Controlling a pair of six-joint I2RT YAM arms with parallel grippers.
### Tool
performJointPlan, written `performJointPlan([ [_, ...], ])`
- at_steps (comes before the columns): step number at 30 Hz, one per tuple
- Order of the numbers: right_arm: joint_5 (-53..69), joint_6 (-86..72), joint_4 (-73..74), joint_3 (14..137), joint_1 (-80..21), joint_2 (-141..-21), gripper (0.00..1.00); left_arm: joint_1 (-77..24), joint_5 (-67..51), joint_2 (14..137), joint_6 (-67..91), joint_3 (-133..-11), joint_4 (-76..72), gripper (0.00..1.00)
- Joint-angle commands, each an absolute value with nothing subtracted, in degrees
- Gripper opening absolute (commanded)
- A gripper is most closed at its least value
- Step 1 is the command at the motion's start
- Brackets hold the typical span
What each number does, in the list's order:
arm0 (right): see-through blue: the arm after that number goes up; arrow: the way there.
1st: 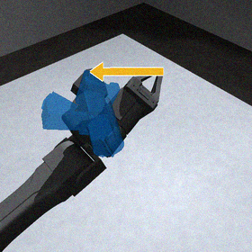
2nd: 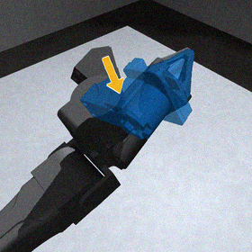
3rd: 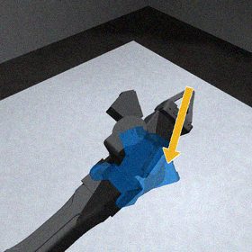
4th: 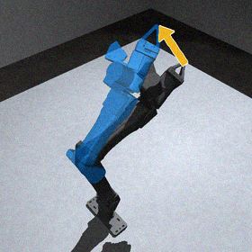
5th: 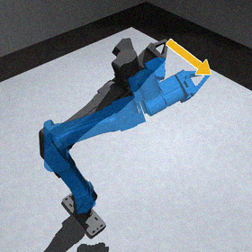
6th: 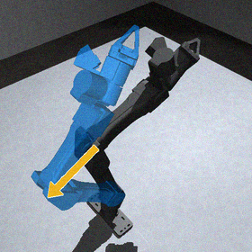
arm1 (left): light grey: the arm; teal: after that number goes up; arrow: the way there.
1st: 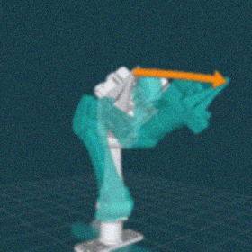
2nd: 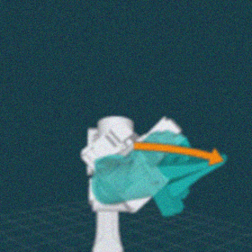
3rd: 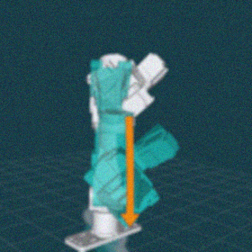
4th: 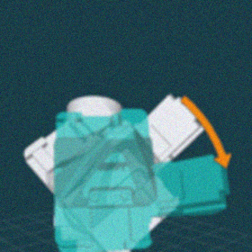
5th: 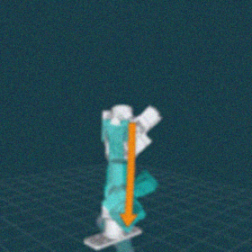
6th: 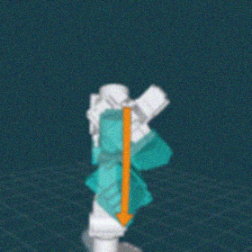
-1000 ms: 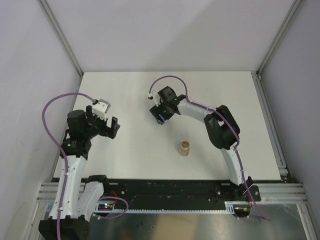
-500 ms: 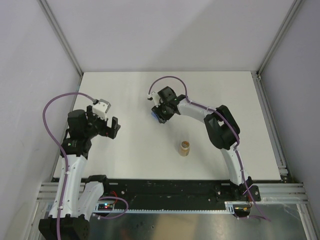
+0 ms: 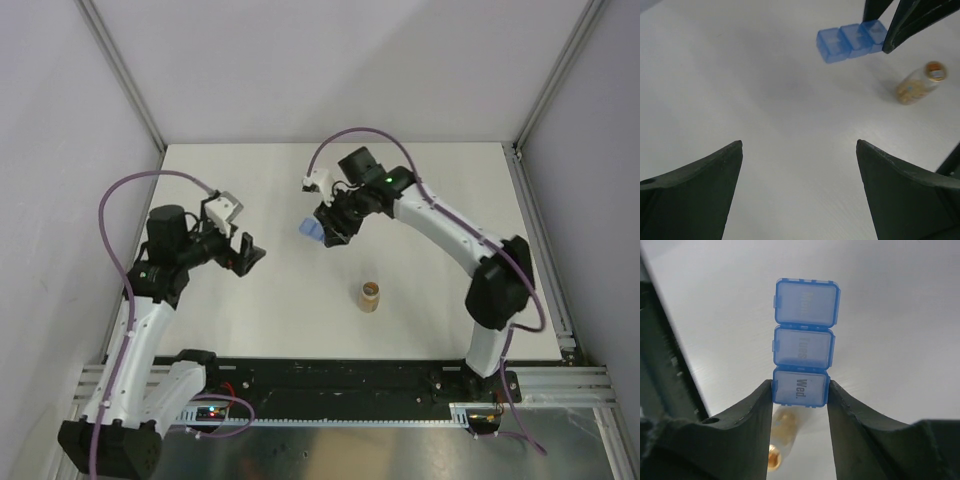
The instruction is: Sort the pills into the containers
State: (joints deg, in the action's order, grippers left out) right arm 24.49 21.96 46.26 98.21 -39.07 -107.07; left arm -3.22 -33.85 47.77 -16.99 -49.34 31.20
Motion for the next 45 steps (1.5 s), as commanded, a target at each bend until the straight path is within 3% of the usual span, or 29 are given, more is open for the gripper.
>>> performJointPlan([
  [1, 36.4, 28.7, 58.5, 99.1, -38.7, -99.4, 0.06, -12.1, -37.6, 49.2, -17.8, -55.8, 32.6, 0.98],
  [11, 43.1, 35.4, 71.3, 101.4, -40.0, -90.9, 0.01, -26.0, -39.9, 55.6, -16.1, -67.2, 34.6, 0.98],
  [25, 45.5, 35.5, 73.0, 100.7, -40.2, -87.4, 0.0, -33.9, -45.5, 61.0, -15.5, -70.3, 35.4, 0.98],
  [31, 45.6, 35.6, 73.1, 100.9, -40.2, -87.2, 0.0, -35.5, -45.5, 62.8, -15.2, -70.5, 35.5, 0.93],
  [45, 45.3, 35.5, 72.8, 100.0, -40.3, -86.8, 0.0, -35.9, -48.6, 67.2, -12.6, -73.1, 35.4, 0.48],
])
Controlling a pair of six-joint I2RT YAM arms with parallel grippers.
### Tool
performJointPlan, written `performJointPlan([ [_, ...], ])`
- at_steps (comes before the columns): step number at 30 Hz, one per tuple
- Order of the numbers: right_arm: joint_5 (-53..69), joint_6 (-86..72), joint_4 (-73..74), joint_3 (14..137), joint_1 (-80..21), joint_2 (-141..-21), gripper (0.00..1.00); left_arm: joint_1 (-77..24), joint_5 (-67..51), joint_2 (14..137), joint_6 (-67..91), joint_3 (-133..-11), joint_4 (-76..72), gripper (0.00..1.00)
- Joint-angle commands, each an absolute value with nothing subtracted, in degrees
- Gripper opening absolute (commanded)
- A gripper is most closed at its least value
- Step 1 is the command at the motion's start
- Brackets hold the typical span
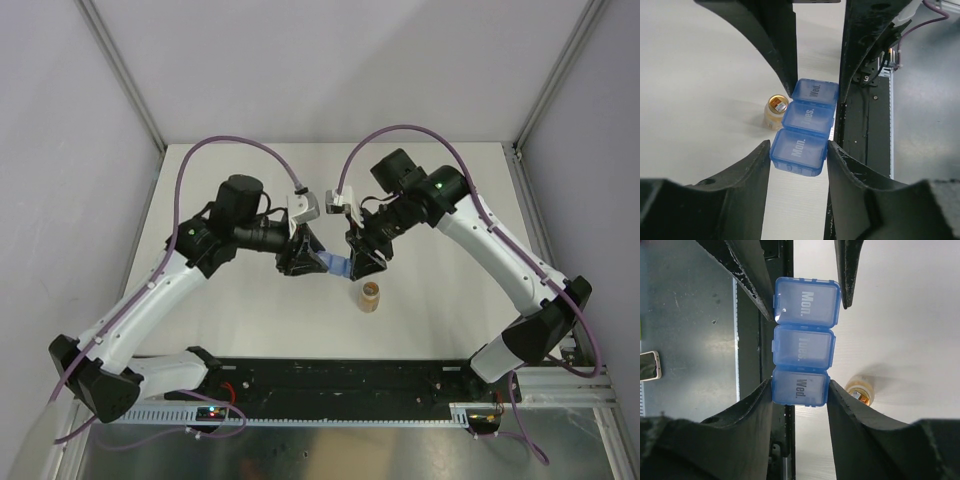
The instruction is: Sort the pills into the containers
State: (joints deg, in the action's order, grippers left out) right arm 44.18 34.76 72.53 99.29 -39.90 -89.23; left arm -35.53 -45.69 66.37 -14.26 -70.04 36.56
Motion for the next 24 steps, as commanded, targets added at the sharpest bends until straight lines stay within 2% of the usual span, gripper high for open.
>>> performJointPlan([
  [1, 45.2, 35.4, 72.7, 99.9, -40.4, -86.8, 0.0, -35.9, -49.0, 67.4, -12.4, -73.3, 35.4, 0.46],
  [5, 44.4, 35.2, 72.0, 99.1, -40.5, -86.0, 0.0, -35.9, -50.8, 68.2, -11.5, -73.3, 35.5, 0.35],
  [14, 40.3, 34.4, 69.9, 97.9, -42.0, -85.1, 0.0, -35.8, -53.5, 70.2, -8.3, -73.7, 35.4, 0.03],
  [24, 34.4, 33.8, 67.8, 96.3, -44.0, -83.8, 0.0, -35.5, -53.9, 72.1, -2.4, -74.3, 33.4, 0.0],
])
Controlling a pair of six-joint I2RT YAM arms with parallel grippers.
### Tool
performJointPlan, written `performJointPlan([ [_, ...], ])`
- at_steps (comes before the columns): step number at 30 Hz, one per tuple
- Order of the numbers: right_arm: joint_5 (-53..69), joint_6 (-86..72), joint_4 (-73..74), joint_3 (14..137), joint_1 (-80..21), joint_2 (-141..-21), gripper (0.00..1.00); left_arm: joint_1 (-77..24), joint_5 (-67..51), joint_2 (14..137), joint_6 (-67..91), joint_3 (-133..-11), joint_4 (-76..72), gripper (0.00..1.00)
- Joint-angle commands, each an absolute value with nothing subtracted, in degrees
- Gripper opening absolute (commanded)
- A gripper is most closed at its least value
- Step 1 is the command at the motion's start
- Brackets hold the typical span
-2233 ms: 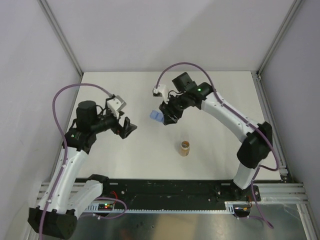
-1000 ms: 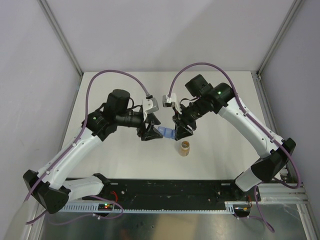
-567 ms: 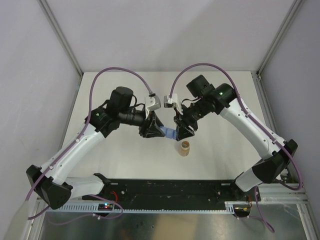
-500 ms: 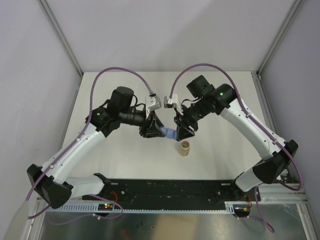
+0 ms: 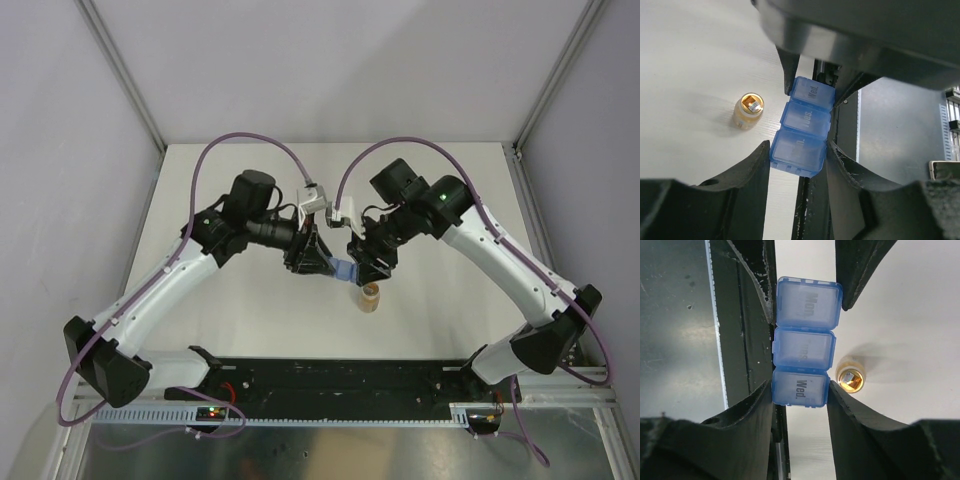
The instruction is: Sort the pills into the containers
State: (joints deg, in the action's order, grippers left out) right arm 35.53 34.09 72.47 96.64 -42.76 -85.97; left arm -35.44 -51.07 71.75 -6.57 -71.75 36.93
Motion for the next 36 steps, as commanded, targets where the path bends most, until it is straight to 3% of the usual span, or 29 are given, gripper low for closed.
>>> performJointPlan([
  [1, 34.1, 33.7, 67.7, 96.1, -44.0, -83.6, 0.0, -35.4, -53.6, 72.1, -2.0, -74.3, 33.2, 0.0],
  [6, 33.6, 33.7, 67.6, 96.0, -44.4, -83.1, 0.0, -34.5, -52.0, 72.1, -0.5, -74.0, 32.0, 0.05],
  [15, 34.1, 34.2, 68.0, 95.7, -45.4, -83.1, 0.0, -33.2, -46.1, 72.0, 2.0, -73.6, 29.9, 0.5],
  [22, 34.3, 34.4, 68.5, 95.7, -46.0, -83.1, 0.0, -33.2, -42.0, 72.5, 1.8, -73.5, 29.2, 0.7],
  [36, 35.3, 35.0, 69.3, 95.4, -46.4, -81.9, 0.0, -32.5, -36.5, 72.5, 0.2, -72.4, 28.7, 0.76],
])
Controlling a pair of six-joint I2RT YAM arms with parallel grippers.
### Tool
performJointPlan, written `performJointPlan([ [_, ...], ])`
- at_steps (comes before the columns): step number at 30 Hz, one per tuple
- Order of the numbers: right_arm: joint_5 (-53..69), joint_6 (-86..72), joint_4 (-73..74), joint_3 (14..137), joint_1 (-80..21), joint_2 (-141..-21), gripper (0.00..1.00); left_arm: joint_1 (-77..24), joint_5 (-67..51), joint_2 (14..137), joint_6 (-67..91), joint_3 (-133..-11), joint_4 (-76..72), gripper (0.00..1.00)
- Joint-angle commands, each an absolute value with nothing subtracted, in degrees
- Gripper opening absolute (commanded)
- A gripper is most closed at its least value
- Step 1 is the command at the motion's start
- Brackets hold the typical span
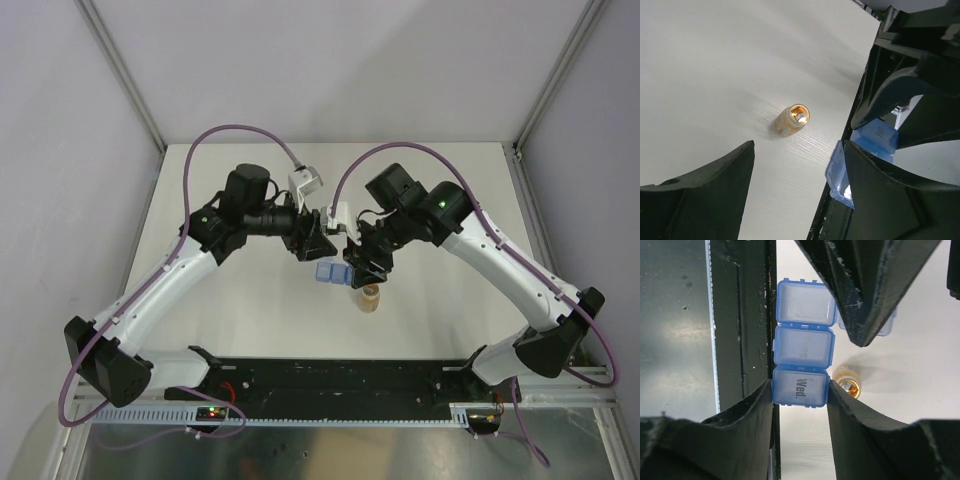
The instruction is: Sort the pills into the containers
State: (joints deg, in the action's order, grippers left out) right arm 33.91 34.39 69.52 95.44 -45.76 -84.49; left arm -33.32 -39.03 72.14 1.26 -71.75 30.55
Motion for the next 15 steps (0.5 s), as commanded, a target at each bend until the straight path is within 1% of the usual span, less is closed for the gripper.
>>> performJointPlan([
  [1, 35.2, 35.0, 69.3, 95.3, -46.5, -81.8, 0.0, -32.3, -36.4, 72.7, 0.1, -72.5, 28.6, 0.76],
  [8, 33.7, 34.7, 68.4, 94.5, -46.6, -80.6, 0.0, -31.9, -34.2, 72.8, -0.6, -71.6, 28.6, 0.77],
  [15, 29.6, 33.4, 65.4, 92.2, -46.2, -79.5, 0.0, -30.9, -33.8, 70.8, -1.9, -70.5, 28.6, 0.79],
])
